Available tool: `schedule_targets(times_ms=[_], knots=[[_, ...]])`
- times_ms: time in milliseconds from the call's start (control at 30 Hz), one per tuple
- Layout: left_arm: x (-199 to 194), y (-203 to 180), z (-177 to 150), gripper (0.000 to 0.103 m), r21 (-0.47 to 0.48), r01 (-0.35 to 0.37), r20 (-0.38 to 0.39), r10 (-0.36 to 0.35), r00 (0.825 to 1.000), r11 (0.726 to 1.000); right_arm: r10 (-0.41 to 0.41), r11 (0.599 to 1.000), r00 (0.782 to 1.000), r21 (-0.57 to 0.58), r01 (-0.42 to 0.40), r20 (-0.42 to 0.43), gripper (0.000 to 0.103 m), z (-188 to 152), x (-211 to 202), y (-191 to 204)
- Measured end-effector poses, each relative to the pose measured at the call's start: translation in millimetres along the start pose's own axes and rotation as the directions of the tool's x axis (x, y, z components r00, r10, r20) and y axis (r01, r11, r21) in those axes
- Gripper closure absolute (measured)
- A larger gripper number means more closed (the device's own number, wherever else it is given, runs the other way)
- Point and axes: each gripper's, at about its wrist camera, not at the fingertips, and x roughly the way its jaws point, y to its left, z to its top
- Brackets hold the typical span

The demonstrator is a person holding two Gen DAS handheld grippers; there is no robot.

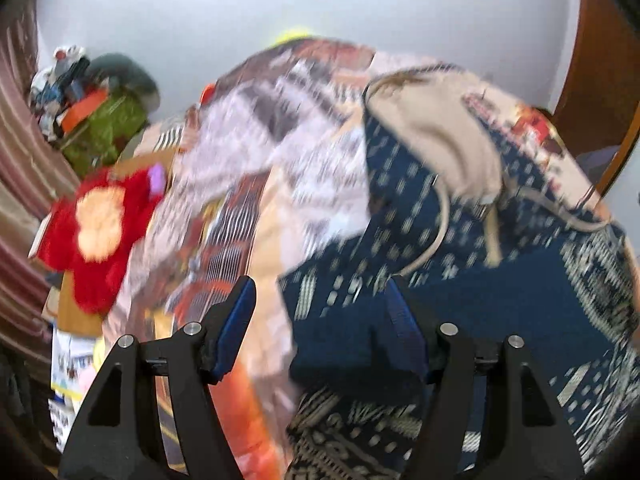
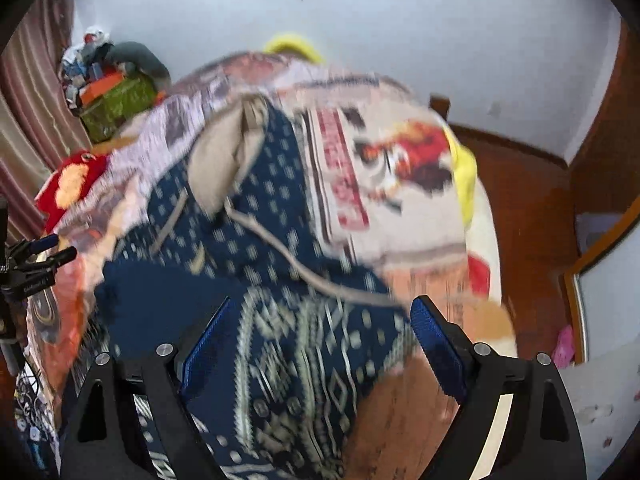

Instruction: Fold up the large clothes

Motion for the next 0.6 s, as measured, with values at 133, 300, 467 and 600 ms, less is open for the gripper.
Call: schedule_targets(times_ms=[133,300,467,600], knots=[[-2,-9,30,0.030,-0.012,0.032,0.046,-0.031,0.998,0.999,-0.001,1.000,0.998,-0.028,0.002,0.066,0.014,37,1,13],[19,-17,65,0.030,-0.010,0.052,0.050,-0.052,0.997,0.999,0.047,0.999,0.996,0.013,-0.048,0.076,0.012,77,25,19],[57,-16,86,0.030,-0.068,0.104,0.009,-0.104,0.995,0.992,0.107,0.990,0.994,0.086,-0.108,0.018,0.011,105,78,21],[104,-13,94,0.030,-0.154,0.160,-0.059,-0.170,0.984,0.975,0.137,0.983,0.990,0.128,-0.131,-0.042,0.011,110,128,24]])
